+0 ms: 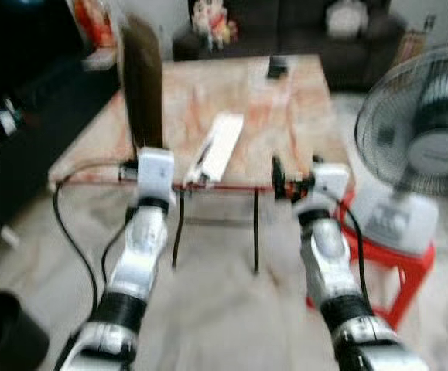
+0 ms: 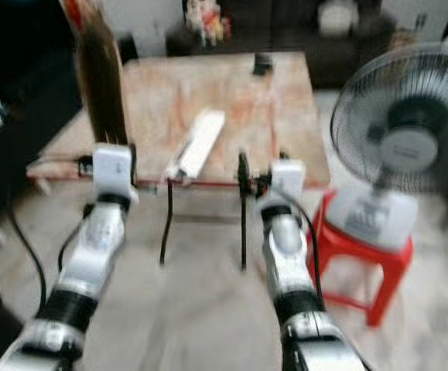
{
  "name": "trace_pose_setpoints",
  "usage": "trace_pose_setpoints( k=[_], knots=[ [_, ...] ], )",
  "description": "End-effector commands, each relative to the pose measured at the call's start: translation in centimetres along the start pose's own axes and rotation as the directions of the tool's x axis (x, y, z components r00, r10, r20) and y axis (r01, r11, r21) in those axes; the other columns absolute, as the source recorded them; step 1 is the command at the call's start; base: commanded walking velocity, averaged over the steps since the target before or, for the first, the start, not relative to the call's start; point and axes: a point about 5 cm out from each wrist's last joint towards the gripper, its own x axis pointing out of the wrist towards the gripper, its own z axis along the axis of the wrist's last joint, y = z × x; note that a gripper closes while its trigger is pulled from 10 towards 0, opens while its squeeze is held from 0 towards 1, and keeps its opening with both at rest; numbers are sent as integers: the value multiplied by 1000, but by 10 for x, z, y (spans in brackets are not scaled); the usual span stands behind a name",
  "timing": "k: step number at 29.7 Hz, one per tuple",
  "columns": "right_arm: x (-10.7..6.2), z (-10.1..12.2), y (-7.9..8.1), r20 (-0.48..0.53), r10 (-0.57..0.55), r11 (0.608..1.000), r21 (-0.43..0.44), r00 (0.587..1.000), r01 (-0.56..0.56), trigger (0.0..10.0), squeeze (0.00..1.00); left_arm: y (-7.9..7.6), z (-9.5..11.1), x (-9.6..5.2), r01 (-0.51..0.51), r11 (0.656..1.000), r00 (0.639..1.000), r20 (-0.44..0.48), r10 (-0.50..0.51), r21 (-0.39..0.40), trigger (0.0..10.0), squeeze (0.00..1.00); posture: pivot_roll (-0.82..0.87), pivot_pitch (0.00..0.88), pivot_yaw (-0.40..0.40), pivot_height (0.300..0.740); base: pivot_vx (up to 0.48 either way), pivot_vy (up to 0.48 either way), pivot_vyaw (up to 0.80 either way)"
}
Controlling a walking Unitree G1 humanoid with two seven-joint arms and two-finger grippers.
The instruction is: Picking trash to rubbish bin
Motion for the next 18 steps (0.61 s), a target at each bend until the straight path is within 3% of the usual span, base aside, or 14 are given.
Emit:
trace_pose_setpoints(
  k=[1, 18],
  knots=[
    [3, 3, 3, 9, 12, 1000, -5, 1000, -12, 10000, 0, 1, 4, 1, -2, 1000, 1000, 13, 2, 4, 10000, 0, -22, 0, 100, 740, 0, 0, 0],
    [2, 1, 3, -3, 21, 1000, -13, 1000, -21, 10000, 0, 2, 1, -1, -6, 1000, 1000, 1, 6, 2, 10000, 0, -20, 0, 93, 740, 0, 0, 0]
  ],
)
